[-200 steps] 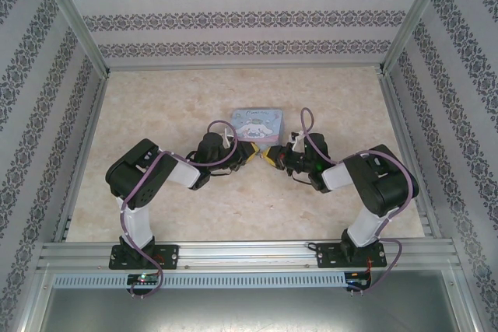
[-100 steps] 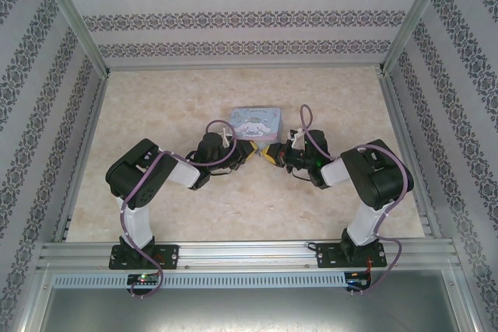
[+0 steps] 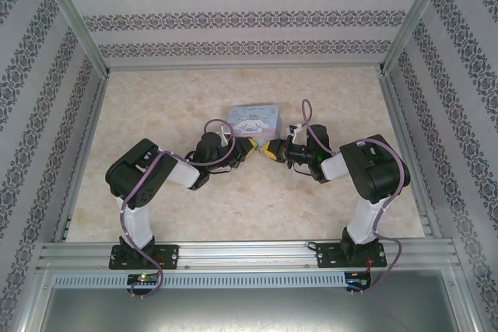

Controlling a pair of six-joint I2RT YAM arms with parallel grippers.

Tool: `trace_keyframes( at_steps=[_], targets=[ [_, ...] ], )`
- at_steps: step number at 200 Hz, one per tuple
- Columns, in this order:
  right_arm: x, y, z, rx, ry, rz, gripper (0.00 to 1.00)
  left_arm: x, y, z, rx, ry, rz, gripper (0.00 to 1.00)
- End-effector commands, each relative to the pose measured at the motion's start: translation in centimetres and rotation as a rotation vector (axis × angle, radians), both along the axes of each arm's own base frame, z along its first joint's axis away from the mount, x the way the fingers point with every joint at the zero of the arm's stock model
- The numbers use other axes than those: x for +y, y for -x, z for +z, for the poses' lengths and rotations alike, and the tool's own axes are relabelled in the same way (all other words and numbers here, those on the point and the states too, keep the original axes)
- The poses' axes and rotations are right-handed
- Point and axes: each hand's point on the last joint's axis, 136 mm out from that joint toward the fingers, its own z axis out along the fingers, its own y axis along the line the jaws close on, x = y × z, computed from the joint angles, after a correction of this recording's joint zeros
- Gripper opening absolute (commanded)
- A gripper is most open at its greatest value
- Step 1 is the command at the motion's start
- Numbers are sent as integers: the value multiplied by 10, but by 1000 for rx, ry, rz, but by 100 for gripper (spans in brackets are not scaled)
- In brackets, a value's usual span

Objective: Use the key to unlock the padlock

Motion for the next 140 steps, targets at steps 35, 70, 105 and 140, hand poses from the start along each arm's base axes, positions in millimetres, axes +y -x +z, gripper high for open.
trace_keyframes(
  at_steps=[35, 70, 105, 140],
  targets=[
    [-4, -16, -2, -63, 8, -30, 0, -29, 25, 61, -134, 167, -165, 0],
    [-1, -18, 2, -83, -4, -9, 0, -31, 26, 65, -143, 175, -173, 0],
    [4, -21, 9, -105, -16, 10, 0, -31, 27, 65, -144, 175, -177, 0],
    [18, -20, 22, -123, -42, 42, 0, -34, 29, 63, -140, 169, -188, 0]
  ],
)
